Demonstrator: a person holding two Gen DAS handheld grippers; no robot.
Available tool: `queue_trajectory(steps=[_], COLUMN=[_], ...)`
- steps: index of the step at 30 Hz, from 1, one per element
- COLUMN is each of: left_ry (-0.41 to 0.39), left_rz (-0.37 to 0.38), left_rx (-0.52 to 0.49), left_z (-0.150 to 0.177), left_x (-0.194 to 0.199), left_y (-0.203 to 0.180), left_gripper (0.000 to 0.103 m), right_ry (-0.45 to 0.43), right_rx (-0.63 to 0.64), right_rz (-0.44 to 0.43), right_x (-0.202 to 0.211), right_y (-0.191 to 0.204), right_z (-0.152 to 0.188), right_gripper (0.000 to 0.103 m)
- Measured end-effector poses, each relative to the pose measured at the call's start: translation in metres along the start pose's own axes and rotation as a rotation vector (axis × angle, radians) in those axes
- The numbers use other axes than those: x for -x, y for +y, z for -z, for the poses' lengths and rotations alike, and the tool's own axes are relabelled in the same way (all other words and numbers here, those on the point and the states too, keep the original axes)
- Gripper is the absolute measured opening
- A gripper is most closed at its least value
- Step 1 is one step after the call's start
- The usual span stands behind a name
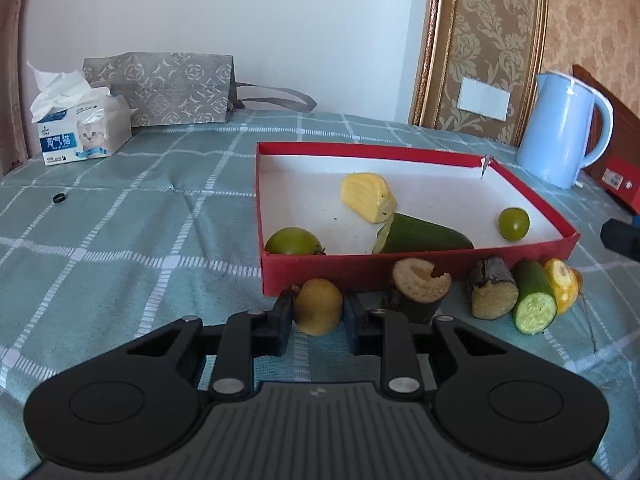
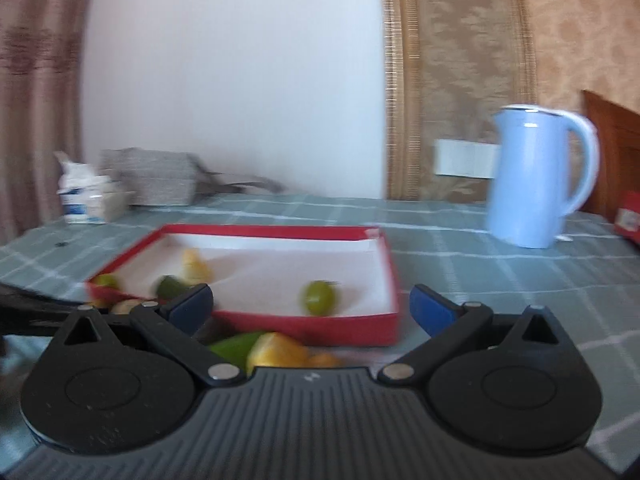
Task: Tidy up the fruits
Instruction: 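Lift the small yellow fruit with left gripper while right gripper grasps small brown round fruit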
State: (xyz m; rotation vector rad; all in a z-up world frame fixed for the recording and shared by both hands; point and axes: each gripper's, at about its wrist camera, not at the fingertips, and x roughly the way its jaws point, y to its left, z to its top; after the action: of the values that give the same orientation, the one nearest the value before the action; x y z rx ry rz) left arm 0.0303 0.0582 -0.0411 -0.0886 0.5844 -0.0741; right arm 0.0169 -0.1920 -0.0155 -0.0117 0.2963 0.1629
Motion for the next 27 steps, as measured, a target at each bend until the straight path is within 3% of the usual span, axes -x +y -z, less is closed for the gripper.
queue_trajectory(steps=[4, 10, 12, 15, 16, 17, 22, 27], left_ry=[-0.016, -0.003, -0.004, 0.003, 0.003, 0.001, 0.000, 0.006], left_rz=[0.010, 0.025, 0.027, 0.027, 0.027, 0.027, 0.027, 0.032], left_rx=[-0.004, -0.011, -0.008, -0.008, -0.006, -0.005, -0.009, -0.007], left_z=[0.001, 0.003, 0.003, 0.002, 0.002, 0.002, 0.003, 0.003], left_x=[0.003, 0.004, 0.004, 0.003, 0.003, 0.003, 0.004, 0.003], left_y=[-0.002, -0.003, -0.002, -0.002, -0.002, -0.001, -0.002, -0.002], left_gripper=[0.025, 0.025, 0.025, 0.025, 0.025, 0.025, 0.025, 0.025], right_ry=[-0.025, 0.084, 0.108, 0.137, 0.146, 0.161, 0.216, 0.238], right_rx=[-0.091, -0.206, -0.171, -0.036, 0.015, 0.043, 0.008, 0.063], right_rz=[0.075, 0.068, -0.010, 0.042, 0.068, 0.097, 0.040, 0.078], right_x=[0.005, 0.001, 0.002, 0.000, -0.002, -0.005, -0.017, -0.030], right_y=[-0.032, -0.069, -0.064, -0.040, -0.033, -0.027, -0.021, -0.010], right_z=[-0.004, 0.011, 0.015, 0.020, 0.021, 0.022, 0.022, 0.018], right_gripper=[0.103, 0.103, 0.103, 0.099, 0.087, 0.084, 0.082, 0.075])
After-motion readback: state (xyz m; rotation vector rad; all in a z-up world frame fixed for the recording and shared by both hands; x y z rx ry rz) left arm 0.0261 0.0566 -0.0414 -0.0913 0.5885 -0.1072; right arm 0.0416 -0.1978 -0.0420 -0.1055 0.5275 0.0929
